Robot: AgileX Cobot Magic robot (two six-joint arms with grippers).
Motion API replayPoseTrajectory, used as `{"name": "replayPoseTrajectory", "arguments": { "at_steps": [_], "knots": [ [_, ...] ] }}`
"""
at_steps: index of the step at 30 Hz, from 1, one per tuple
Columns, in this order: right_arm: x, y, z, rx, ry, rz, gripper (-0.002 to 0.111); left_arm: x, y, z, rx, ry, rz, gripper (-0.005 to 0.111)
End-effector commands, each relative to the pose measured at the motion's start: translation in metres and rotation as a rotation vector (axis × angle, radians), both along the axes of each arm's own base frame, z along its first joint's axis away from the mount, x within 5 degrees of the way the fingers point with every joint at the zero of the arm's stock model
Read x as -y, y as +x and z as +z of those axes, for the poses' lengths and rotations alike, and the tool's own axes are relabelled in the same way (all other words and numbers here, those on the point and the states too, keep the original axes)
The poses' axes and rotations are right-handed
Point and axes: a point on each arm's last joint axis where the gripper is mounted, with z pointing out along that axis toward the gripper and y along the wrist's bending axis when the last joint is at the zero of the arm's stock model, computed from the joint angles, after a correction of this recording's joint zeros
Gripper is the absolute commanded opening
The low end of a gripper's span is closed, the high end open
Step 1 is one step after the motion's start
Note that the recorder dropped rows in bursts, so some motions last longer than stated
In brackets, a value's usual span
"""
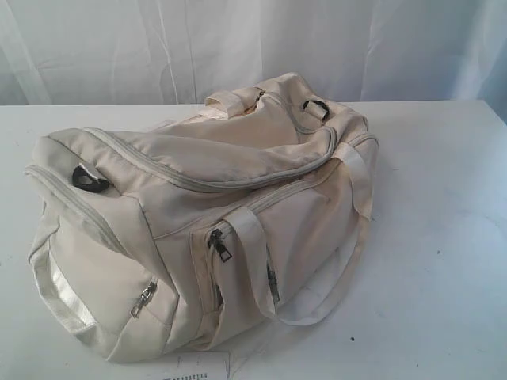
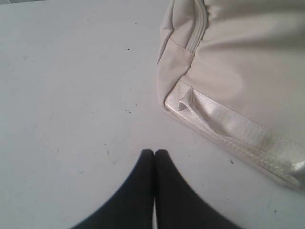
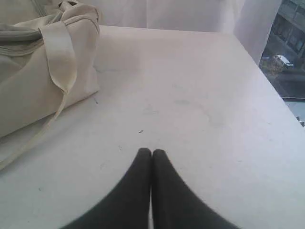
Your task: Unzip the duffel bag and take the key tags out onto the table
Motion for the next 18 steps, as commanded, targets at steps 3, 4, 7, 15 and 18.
{"name": "replayPoseTrajectory", "arguments": {
  "at_steps": [3,4,7,15,18],
  "knots": [
    [0.000,0.003,0.019,0.229,-0.111,0.023,0.000,0.000,0.000,-0.001,0.002,-0.007,-0.003,0.000],
    [-0.002,0.003,0.026,0.302,-0.108,0.036,0.000,0.000,0.000,-0.001,0.002,-0.007,-0.003,0.000],
    [-0.007,0.000,0.046,0.528,-0.062,0.076,0.000,0.000,0.000,-0.001,0.002,-0.007,-0.003,0.000],
    [-0.007,-0.034,0.097,1.103,0.438,0.237,0.000,0.000,0.003,0.010,0.125,-0.049,0.014,0.000],
    [-0.003,-0.033,0.110,0.931,0.905,0.324,0.000,-0.002,0.006,0.033,0.362,-0.497,0.106,0.000]
  ]
}}
